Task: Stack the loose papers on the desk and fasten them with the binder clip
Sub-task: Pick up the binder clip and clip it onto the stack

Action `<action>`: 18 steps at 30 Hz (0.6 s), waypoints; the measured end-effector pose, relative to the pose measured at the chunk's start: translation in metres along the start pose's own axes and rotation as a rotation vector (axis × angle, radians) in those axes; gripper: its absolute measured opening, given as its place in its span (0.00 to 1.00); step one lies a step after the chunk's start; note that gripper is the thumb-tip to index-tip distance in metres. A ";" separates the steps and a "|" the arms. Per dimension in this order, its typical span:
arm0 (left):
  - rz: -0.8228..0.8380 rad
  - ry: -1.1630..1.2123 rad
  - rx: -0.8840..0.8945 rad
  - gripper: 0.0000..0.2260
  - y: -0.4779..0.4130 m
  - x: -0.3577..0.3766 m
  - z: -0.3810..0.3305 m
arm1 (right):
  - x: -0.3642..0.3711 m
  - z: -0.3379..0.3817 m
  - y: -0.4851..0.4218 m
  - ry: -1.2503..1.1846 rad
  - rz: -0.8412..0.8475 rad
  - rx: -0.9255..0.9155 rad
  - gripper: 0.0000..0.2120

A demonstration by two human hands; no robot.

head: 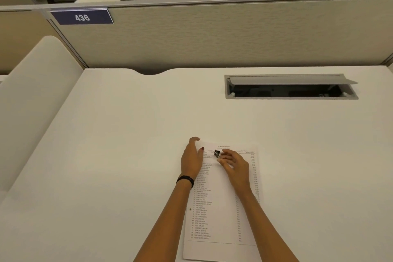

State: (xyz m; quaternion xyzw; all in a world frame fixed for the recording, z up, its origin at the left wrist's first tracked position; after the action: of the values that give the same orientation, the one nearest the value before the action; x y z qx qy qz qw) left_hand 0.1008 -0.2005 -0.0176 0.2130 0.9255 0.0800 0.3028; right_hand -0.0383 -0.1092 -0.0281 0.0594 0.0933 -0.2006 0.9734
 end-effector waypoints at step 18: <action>-0.078 0.161 -0.140 0.27 0.003 0.001 -0.009 | -0.003 0.002 0.001 0.037 -0.064 0.003 0.14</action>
State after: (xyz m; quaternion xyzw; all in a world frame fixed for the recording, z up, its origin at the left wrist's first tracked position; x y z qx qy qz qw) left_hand 0.0957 -0.1979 -0.0102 0.1480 0.9466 0.1497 0.2443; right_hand -0.0399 -0.1073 -0.0259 0.0616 0.1130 -0.2304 0.9646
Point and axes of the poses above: each hand's wrist, its own y-axis away from the middle knuckle, its own x-axis out of the palm, z = x × y, the point moved 6 cm from there along -y, towards the middle knuckle, and after that the axes turned 8 degrees about z, right-handed, at the moved point
